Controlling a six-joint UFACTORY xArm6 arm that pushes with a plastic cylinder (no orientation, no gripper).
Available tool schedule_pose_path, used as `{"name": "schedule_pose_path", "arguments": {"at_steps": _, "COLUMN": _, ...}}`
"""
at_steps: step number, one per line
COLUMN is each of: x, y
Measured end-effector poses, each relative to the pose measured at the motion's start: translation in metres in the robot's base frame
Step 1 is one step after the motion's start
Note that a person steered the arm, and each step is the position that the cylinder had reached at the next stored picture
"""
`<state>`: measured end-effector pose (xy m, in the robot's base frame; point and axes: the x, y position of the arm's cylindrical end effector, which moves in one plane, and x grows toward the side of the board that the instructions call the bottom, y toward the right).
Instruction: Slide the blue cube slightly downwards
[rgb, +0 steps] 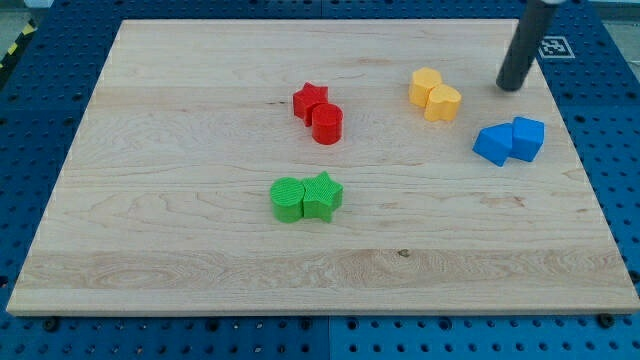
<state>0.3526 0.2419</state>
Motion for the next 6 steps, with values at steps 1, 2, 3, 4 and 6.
{"name": "schedule_pose_path", "arguments": {"at_steps": 1, "x": 0.007, "y": 0.001}}
{"name": "schedule_pose_path", "arguments": {"at_steps": 2, "x": 0.026, "y": 0.001}}
{"name": "schedule_pose_path", "arguments": {"at_steps": 3, "x": 0.048, "y": -0.001}}
{"name": "schedule_pose_path", "arguments": {"at_steps": 4, "x": 0.057, "y": -0.010}}
{"name": "schedule_pose_path", "arguments": {"at_steps": 6, "x": 0.065, "y": -0.015}}
